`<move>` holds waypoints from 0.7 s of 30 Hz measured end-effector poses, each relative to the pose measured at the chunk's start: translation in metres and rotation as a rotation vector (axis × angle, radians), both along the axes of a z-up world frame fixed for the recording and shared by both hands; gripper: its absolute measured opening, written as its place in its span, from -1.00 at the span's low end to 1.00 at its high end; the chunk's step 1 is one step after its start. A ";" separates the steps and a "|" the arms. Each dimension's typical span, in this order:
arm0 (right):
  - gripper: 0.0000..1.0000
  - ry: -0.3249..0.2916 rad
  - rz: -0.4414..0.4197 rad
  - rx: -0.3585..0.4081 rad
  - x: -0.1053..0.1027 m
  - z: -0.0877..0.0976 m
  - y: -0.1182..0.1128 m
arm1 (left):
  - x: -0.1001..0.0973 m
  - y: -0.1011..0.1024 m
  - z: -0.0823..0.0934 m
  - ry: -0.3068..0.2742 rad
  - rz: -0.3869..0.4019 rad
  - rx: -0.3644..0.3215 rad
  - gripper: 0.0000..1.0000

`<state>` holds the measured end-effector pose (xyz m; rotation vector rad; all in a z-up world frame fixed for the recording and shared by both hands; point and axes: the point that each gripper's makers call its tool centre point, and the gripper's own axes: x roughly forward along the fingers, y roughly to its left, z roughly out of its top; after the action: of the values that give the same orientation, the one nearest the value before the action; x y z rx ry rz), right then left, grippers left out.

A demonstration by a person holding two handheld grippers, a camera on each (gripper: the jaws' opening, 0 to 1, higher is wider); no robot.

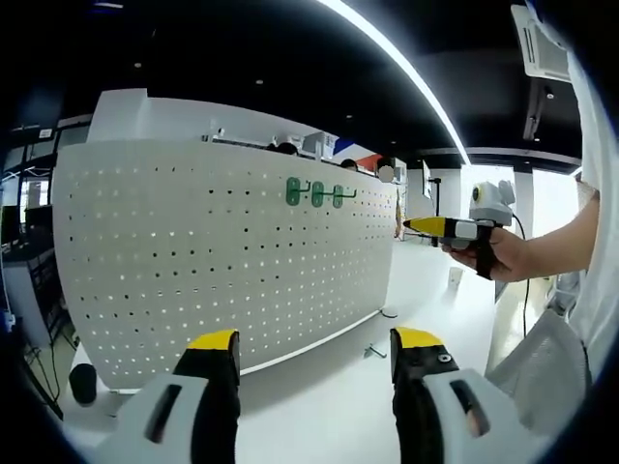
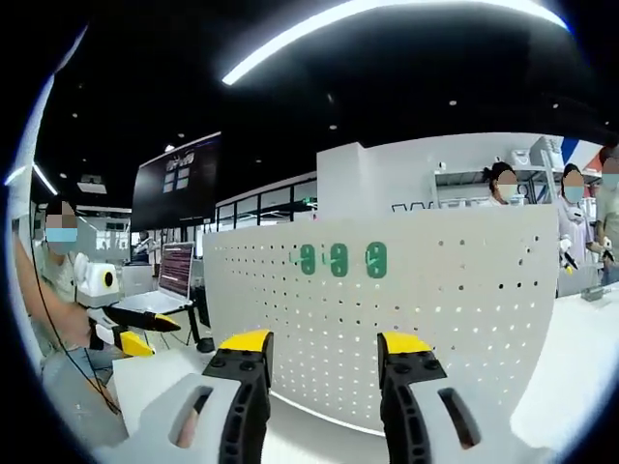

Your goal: Insert the hook assembly into the mounting plate slot until the hook locks in place.

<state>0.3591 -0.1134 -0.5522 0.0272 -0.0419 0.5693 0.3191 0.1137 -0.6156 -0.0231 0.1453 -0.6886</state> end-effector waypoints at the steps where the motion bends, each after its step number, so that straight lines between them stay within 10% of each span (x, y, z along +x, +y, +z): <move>1: -0.17 0.000 -0.001 -0.004 -0.003 -0.001 0.000 | 0.000 0.000 0.000 0.001 0.002 -0.001 0.30; 21: -0.16 0.040 -0.037 0.002 -0.047 -0.029 -0.010 | -0.006 0.009 -0.006 0.002 0.014 -0.003 0.31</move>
<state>0.3121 -0.1233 -0.5811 0.0393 -0.0039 0.5319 0.3128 0.1223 -0.6216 -0.0277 0.1455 -0.6744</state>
